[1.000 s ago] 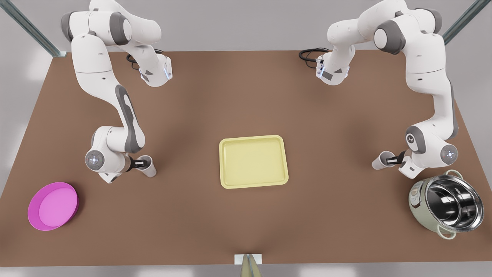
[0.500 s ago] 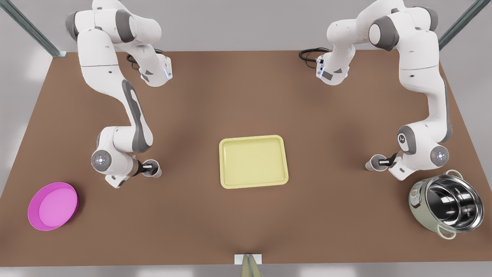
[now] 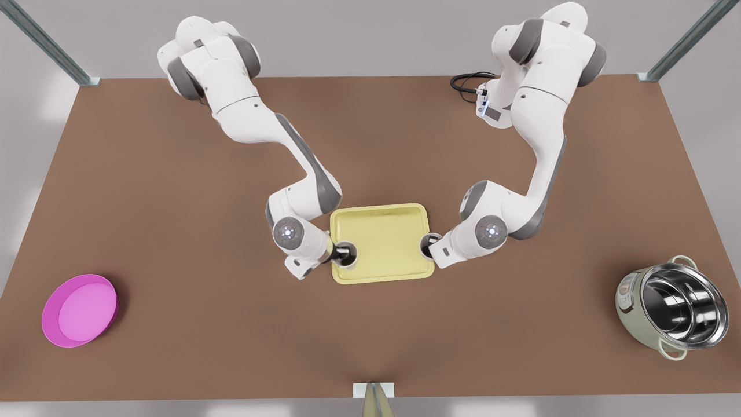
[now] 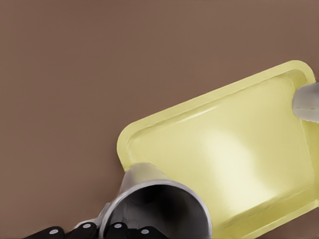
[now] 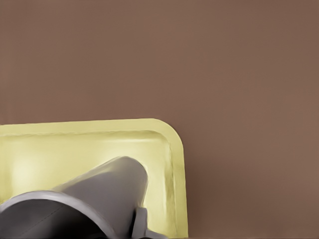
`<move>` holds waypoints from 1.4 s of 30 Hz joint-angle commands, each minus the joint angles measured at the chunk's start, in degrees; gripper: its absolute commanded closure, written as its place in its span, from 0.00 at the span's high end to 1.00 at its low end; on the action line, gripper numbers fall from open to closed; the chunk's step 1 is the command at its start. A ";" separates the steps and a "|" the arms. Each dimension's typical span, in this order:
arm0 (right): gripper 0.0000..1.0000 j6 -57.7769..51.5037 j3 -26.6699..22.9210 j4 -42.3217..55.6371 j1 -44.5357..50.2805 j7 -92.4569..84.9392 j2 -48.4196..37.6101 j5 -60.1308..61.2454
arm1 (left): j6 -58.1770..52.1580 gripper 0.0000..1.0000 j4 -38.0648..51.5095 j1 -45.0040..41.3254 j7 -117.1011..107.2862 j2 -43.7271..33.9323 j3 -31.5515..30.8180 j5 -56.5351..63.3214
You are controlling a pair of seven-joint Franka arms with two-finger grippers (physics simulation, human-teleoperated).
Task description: Use both arms to respectively pick up the white IKEA cups from the middle-left and middle-right positions, then place the white IKEA cups onto the middle-middle tray, ensuring that the cups remain upright and do not tip over
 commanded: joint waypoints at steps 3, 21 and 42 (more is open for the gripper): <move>0.21 0.68 1.20 3.74 1.12 35.37 4.11 0.09 | 4.86 0.24 0.68 -0.27 -38.20 3.15 -1.59 -1.77; 1.00 1.21 1.11 3.74 0.85 33.53 5.43 -0.35 | 3.98 1.00 0.15 6.94 -37.84 5.88 -7.92 -1.41; 1.00 -35.43 -2.67 -1.00 -20.85 -24.57 -26.56 -23.64 | -38.64 1.00 26.42 9.13 -37.51 1.57 -7.30 7.28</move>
